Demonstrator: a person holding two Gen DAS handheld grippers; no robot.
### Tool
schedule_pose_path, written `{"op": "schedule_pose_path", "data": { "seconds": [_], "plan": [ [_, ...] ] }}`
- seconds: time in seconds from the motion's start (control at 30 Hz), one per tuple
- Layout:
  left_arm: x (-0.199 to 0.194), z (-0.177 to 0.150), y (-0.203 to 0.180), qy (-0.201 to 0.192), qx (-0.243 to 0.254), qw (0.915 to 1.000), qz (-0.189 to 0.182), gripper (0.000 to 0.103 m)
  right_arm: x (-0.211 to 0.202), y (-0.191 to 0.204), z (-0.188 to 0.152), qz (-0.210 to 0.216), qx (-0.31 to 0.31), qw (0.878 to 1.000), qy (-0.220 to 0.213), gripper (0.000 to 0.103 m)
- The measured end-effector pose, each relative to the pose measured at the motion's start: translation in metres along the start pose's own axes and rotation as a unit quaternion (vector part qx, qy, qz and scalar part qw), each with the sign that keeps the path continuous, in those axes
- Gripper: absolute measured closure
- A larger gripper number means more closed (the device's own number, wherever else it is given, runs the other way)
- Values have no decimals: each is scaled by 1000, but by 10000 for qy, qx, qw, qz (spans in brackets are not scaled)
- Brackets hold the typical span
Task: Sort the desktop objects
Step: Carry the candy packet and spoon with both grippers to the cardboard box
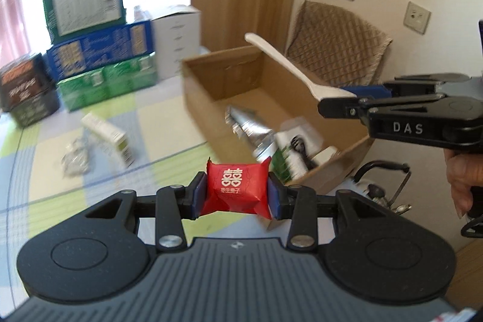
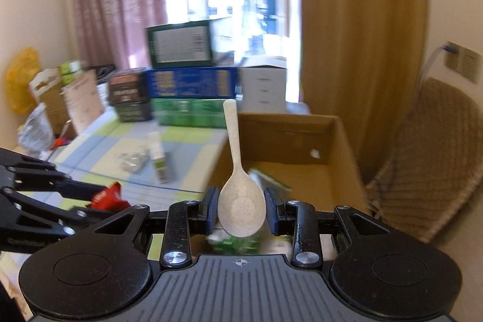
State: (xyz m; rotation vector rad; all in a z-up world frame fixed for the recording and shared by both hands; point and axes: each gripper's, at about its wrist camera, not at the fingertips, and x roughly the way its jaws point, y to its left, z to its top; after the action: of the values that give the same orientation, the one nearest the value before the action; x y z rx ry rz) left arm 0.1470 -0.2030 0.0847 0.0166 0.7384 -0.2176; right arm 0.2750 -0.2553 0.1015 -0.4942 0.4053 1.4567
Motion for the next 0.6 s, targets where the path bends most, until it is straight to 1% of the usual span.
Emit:
{"op": "schedule_pose_path", "data": {
  "seconds": [0.3, 0.43, 0.6],
  "plan": [
    [46, 38, -41, 71, 312, 9993, -199, 67, 9, -53, -4, -206, 294, 9993, 112, 73],
    [66, 48, -50, 127, 416, 9987, -280, 67, 15, -68, -5, -257, 394, 9988, 163, 73],
    [87, 53, -54, 239, 551, 9978, -286, 67, 26, -81, -7, -274, 485, 9981, 252, 73]
  ]
}}
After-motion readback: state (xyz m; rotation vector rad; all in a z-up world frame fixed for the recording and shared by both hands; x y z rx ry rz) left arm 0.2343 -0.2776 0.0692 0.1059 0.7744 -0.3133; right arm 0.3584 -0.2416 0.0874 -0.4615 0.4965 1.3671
